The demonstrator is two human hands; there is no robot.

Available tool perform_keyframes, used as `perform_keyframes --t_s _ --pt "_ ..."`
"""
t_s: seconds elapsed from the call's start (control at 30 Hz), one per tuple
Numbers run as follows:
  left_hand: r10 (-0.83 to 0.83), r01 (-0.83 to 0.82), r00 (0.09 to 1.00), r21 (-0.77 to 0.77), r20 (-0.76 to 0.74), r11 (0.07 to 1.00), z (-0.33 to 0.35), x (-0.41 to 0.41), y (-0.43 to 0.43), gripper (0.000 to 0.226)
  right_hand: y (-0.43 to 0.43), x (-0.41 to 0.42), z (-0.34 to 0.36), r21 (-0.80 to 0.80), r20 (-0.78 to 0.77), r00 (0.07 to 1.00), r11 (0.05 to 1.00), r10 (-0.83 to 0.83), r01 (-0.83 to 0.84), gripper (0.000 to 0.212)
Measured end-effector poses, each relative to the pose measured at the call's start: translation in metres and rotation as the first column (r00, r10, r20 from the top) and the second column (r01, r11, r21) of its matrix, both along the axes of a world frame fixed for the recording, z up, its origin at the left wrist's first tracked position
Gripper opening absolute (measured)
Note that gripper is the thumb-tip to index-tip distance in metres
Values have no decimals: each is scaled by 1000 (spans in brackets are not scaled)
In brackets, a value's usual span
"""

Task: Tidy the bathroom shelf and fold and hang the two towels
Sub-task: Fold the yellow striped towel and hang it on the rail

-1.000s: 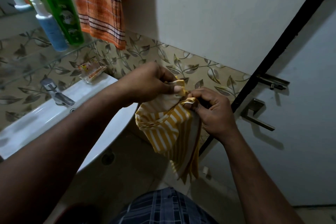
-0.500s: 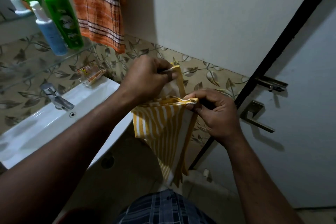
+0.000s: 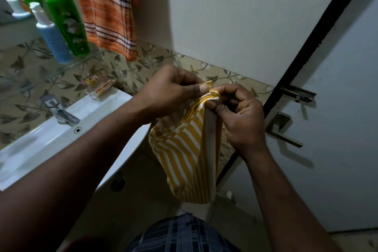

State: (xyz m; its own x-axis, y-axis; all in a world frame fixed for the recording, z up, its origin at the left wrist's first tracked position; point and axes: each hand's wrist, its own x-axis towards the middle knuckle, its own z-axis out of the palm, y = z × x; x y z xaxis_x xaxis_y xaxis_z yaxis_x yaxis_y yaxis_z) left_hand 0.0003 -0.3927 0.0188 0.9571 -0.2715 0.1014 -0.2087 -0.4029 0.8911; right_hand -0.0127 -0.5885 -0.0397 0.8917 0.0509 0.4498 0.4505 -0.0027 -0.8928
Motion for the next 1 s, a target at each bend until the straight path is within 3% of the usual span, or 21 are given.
perform_keyframes --t_s 0.17,0.33,0.47,0.57,0.67,0.8,0.9,1.0 --pt "2 -26 989 161 148 987 1 -4 -7 15 2 -1 0 -28 24 996 996 -86 87 16" --pt "-78 52 987 176 142 983 -1 -4 -7 18 4 2 -3 -55 127 977 983 -168 176 17" --pt "-125 111 987 131 104 985 -4 -3 -3 23 6 8 -6 83 42 998 996 -45 41 26" --pt "-183 168 976 135 115 977 -2 -4 -2 31 7 11 -4 222 -96 982 966 160 -136 44" --pt "-232 191 956 221 178 956 2 -3 -1 36 4 11 -5 83 -213 954 976 213 -199 35" --pt "-132 75 952 206 276 976 -2 0 -4 29 -1 16 -9 -96 -183 983 995 20 -38 16" --pt "-24 -5 987 176 159 984 -6 1 19 44 7 22 -4 -89 -114 993 996 -16 6 3" --pt "-4 56 993 427 -121 903 -16 5 31 43 4 23 1 -59 -62 998 998 -5 2 6"
